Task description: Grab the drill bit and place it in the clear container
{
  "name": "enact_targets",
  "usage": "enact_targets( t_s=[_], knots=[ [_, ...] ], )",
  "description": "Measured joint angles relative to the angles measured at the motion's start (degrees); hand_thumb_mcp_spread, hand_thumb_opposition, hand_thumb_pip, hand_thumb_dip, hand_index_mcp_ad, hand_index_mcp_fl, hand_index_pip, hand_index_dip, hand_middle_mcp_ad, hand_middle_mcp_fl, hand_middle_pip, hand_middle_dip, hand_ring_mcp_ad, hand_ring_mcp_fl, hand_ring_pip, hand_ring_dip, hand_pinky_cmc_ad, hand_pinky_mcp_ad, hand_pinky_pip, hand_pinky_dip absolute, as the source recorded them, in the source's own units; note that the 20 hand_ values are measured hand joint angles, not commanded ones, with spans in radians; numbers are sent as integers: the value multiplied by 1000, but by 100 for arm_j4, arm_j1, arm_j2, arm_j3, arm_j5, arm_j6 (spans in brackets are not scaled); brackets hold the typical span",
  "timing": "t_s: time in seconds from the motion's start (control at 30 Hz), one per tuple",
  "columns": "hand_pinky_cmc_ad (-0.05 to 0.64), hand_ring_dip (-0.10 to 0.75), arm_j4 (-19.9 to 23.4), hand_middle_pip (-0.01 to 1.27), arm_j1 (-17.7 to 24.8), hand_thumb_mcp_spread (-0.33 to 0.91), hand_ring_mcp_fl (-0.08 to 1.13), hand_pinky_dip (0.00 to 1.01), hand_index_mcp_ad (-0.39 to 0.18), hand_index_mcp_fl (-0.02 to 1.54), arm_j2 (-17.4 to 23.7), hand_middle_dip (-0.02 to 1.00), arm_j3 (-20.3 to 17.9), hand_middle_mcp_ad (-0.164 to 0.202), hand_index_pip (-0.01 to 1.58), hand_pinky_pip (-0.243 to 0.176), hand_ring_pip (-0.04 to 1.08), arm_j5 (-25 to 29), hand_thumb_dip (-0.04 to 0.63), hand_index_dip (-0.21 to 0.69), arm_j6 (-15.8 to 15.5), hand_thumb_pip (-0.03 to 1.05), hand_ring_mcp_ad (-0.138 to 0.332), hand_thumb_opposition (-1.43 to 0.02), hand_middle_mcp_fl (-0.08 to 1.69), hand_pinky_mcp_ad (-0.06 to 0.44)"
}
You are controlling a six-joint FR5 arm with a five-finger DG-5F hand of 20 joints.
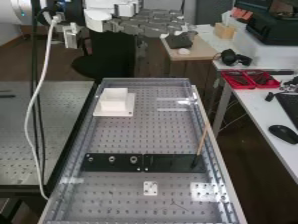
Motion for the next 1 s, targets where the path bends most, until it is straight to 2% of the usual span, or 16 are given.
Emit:
enact_targets(
  t_s=[0.13, 0.23, 0.27, 0.3, 0.33, 0.47, 0.5, 0.57, 0.63, 0.7, 0.83, 1.0],
  knots=[
    [49, 12, 184, 19, 5, 10, 16, 19, 24, 3, -127, 24, -179, 80, 5, -10, 12, 129, 9, 10, -39, 17, 103, -12, 24, 40],
    [70, 12, 267, 72, 1, 84, 14, 87, 23, 7, -218, 24, -245, 80, 21, -12, 35, 198, 12, 12, -37, 154, 103, -211, 26, 54],
    [96, 12, 303, 79, -5, 82, 16, 110, 21, 7, -255, 24, -276, 84, 28, -10, 38, 224, 12, 12, -27, 154, 115, -293, 28, 51],
    [110, 12, 322, 101, -8, 86, 19, 138, 31, 9, -275, 24, -294, 80, 38, -28, 59, 234, 12, 14, -23, 150, 119, -344, 24, 72],
    [143, 12, 396, 106, -15, 101, 16, 166, 47, 9, -324, 24, -345, 80, 51, -31, 75, 253, 16, 14, -11, 155, 143, -424, 24, 86],
    [230, 12, 731, 131, -56, 108, 37, 218, 80, 21, -458, 26, -548, 86, 51, -63, 72, 282, 16, 33, 58, 169, 199, -592, 19, 152],
    [234, 12, 762, 138, -62, 110, 28, 227, 80, 24, -477, 26, -568, 87, 66, -75, 75, 283, 16, 37, 74, 169, 215, -613, 26, 168],
    [262, 16, 859, 138, -97, 103, 49, 246, 82, 37, -565, 26, -629, 87, 77, -73, 89, 273, 16, 61, 182, 222, 232, -646, 28, 187],
    [262, 12, 964, 140, -131, 108, 49, 260, 87, 37, -639, 26, -687, 101, 77, -91, 89, 259, 16, 79, 304, 237, 234, -667, 24, 185],
    [260, 12, 1122, 152, -171, 101, 58, 265, 86, 37, -716, 26, -759, 120, 75, -91, 89, 249, 16, 94, 437, 239, 237, -681, 30, 187],
    [260, 12, 1393, 152, -271, 155, 51, 278, 87, 37, -931, 24, -899, 136, 73, -94, 89, 241, 16, 138, 746, 305, 236, -698, 26, 188],
    [264, 16, 1533, 157, -374, 157, 51, 279, 87, 58, -1169, 30, -956, 134, 86, -106, 91, 246, 12, 171, 957, 340, 244, -698, 26, 185]
  ],
)
